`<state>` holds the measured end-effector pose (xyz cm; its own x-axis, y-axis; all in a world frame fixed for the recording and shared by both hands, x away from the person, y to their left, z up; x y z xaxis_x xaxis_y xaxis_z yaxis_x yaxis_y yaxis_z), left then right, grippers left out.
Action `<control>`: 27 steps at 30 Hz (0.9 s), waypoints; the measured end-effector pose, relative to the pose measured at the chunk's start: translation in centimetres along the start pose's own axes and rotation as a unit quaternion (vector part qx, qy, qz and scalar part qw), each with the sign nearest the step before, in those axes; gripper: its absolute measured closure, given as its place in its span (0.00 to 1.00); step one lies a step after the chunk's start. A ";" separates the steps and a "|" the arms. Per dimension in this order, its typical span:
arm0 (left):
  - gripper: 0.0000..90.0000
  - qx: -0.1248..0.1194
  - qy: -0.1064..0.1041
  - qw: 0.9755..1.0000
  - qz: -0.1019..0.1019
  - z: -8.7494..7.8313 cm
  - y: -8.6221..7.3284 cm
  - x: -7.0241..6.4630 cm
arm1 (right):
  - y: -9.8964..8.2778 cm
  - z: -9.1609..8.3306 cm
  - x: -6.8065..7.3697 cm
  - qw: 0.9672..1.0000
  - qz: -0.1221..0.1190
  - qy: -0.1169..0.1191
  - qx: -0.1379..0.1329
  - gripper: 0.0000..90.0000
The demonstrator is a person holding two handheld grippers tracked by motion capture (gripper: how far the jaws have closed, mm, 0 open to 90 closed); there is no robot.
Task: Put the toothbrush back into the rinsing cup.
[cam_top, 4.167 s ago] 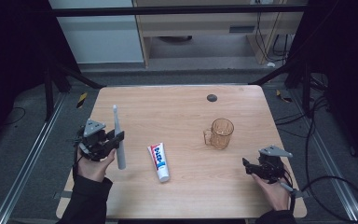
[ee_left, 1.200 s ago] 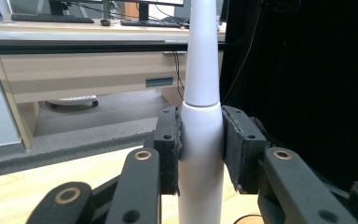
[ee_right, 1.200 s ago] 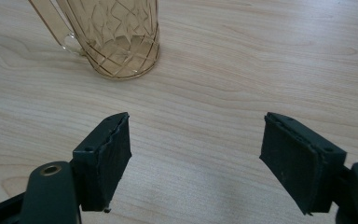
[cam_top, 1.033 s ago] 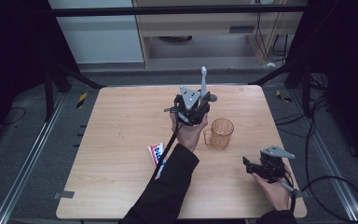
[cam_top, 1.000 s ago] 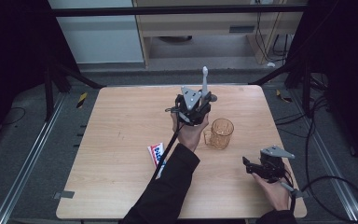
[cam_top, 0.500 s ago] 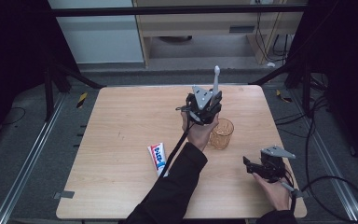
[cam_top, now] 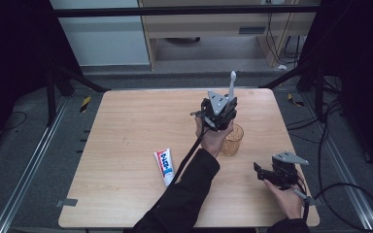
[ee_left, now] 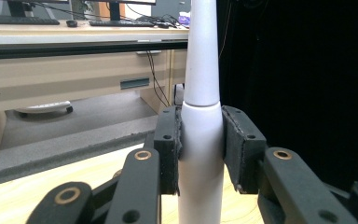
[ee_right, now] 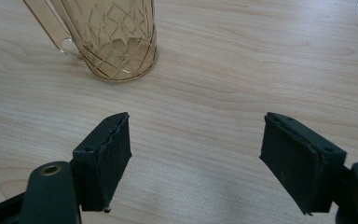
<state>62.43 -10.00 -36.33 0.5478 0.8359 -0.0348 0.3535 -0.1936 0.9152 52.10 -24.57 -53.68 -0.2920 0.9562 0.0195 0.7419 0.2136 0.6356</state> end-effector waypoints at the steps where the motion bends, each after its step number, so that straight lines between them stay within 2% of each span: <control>1: 0.75 0.000 0.000 1.000 0.000 0.0 0.0 0.0 | 0.0 0.0 0.0 1.000 0.000 0.000 0.000 0.27; 9: 0.75 0.015 -0.005 1.000 0.002 1.0 -1.6 -0.1 | 0.0 0.0 -0.2 1.000 0.001 0.000 -0.001 0.27; 16: 0.75 0.019 -0.008 1.000 0.006 1.4 -2.2 -0.2 | 0.0 0.0 -0.1 1.000 0.002 0.001 0.000 0.27; 27: 0.75 0.027 -0.016 0.999 0.007 2.6 -3.1 -1.4 | -0.1 -0.1 -0.2 1.000 0.005 0.002 0.000 0.27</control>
<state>62.55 -11.87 -40.17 0.5759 0.8167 -0.0356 0.3861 -0.2334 0.8924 52.03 -24.77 -53.67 -0.2871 0.9575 0.0276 0.7441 0.2048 0.6359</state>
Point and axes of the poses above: each handheld gripper's, and its own axes: z roughly forward along the jaws, y roughly out of its top, x roughly to its left, the point moved 10 cm from there along z, roughly forward along the jaws, and after that the axes turned 15 degrees about x, right-handed, at the moved point
